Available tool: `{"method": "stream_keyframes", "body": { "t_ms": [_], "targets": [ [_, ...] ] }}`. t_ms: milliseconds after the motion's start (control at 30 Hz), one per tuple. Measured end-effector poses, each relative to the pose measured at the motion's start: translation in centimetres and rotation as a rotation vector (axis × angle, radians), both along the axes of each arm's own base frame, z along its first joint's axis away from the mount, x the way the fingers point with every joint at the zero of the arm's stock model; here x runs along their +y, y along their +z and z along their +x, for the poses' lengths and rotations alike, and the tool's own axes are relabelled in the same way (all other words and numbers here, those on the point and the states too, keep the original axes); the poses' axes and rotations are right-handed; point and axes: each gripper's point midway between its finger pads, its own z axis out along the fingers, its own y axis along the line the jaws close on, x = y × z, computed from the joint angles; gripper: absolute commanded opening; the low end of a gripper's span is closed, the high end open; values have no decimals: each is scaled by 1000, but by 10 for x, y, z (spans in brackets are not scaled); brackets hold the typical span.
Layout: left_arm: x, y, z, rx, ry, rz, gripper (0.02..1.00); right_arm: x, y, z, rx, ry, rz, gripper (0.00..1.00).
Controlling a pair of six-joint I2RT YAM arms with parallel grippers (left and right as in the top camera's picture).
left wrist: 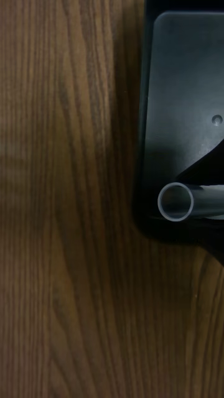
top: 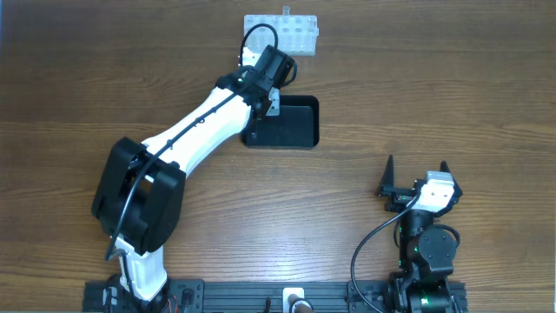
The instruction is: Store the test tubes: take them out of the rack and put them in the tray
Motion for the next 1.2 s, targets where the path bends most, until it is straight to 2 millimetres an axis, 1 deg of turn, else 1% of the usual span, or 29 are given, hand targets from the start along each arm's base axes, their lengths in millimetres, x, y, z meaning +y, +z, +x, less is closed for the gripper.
{"method": "stream_keyframes", "body": {
  "t_ms": [100,200,300,367,400,467,633,800,867,900,933,967,1000,1033,1067,1133,1167,1200],
  "targets": [
    [-1,-8,-1,19,-4,0,165,0,0,0,0,0,0,991],
    [-2,-19,-3,45,-9,4,185,0,0,0,0,0,1,993],
    [-3,-25,-5,61,-12,4,207,0,0,0,0,0,0,993],
    [-3,-26,-5,63,-13,2,264,0,0,0,0,0,0,993],
    [-3,-26,-5,63,-13,2,308,0,0,0,0,0,0,991],
    [-4,-26,-5,63,-11,1,358,0,0,0,0,0,0,993],
    [-5,-26,-4,59,-9,-7,367,0,0,0,0,0,0,991],
    [-11,-16,9,-5,-6,-38,397,0,0,0,0,0,0,993],
    [-14,5,16,-71,-2,-60,419,0,0,0,0,0,0,993],
    [-15,20,21,-115,2,-74,461,0,0,0,0,0,0,993],
    [-16,37,26,-168,2,-90,520,0,0,0,0,0,1,991],
    [-18,60,33,-236,7,-113,623,0,0,0,0,0,0,991],
    [-19,86,41,-318,7,-137,713,0,0,0,0,0,0,993],
    [-20,108,47,-387,5,-149,759,0,0,0,0,0,0,993],
    [-21,132,53,-465,10,-169,794,0,0,0,0,0,0,991],
    [-20,172,63,-593,18,-188,822,0,0,0,0,0,0,993],
    [-20,187,68,-646,23,-194,836,0,0,0,0,0,0,993],
    [-20,195,71,-680,21,-191,842,0,0,0,0,0,1,991]
  ]
}}
